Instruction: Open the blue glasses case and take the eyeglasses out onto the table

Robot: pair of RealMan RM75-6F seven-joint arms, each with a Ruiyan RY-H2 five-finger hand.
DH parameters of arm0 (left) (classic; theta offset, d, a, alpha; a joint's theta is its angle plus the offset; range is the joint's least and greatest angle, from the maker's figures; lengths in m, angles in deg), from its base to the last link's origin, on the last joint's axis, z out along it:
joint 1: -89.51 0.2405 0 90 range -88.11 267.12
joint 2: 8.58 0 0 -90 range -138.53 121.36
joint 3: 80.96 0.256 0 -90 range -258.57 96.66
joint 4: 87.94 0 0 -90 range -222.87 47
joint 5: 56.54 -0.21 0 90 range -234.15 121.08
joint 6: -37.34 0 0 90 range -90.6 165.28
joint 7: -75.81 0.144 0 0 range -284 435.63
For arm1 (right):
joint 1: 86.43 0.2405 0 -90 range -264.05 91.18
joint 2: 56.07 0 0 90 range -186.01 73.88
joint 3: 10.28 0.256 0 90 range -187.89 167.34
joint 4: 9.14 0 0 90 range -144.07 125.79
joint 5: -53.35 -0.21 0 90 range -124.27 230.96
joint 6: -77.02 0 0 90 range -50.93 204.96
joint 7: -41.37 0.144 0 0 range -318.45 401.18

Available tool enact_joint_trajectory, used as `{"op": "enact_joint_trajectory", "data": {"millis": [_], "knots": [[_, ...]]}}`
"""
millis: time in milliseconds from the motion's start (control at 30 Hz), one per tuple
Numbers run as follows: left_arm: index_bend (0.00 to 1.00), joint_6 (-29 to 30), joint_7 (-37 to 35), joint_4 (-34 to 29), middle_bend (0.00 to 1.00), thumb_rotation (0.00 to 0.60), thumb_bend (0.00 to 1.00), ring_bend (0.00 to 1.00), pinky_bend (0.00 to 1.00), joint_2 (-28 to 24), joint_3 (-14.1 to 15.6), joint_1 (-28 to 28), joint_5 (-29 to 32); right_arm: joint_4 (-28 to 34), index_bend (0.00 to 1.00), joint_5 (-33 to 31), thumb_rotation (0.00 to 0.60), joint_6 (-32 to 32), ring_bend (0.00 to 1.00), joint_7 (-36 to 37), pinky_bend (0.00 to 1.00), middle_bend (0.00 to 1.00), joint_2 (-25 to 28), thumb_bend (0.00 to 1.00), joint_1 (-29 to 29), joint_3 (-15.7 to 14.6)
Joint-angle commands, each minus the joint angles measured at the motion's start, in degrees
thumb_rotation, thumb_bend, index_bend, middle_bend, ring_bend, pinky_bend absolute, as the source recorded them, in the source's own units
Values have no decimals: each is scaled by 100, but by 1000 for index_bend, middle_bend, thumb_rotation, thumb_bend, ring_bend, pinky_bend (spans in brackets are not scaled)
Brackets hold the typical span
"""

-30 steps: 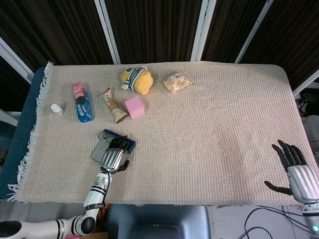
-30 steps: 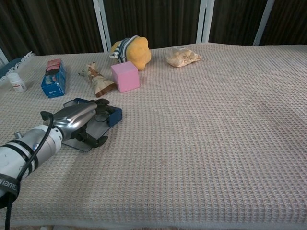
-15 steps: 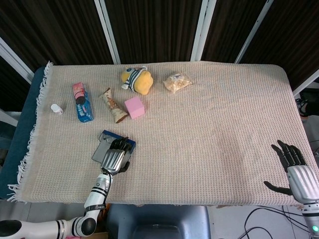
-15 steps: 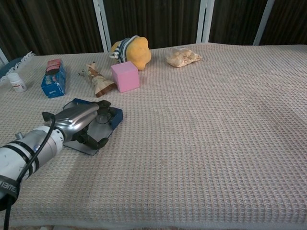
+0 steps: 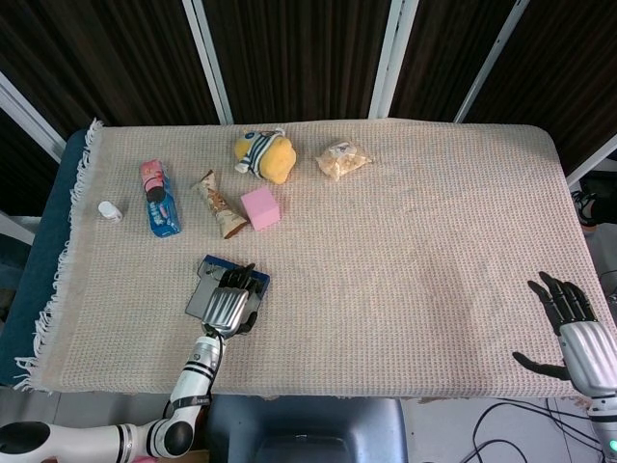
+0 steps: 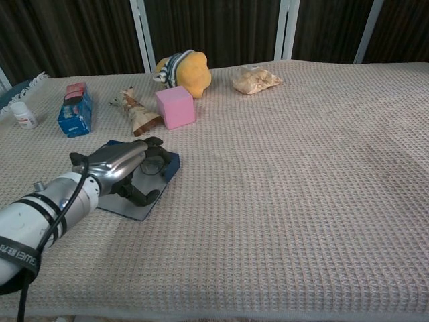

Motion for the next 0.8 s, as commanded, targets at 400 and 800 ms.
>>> {"op": "enact_joint_trajectory", "data": {"millis": [400, 800], "knots": [[186, -103, 203, 444, 0, 600, 372, 0, 48, 348, -372, -398, 357, -12, 0, -7, 600, 24, 0, 96, 0, 0, 37, 203, -10, 12], [171, -32, 174, 481, 0, 600, 388, 0, 51, 340, -497, -551, 412, -36, 0, -38, 600, 16, 0, 186, 0, 0, 66, 203, -10, 29]]}}
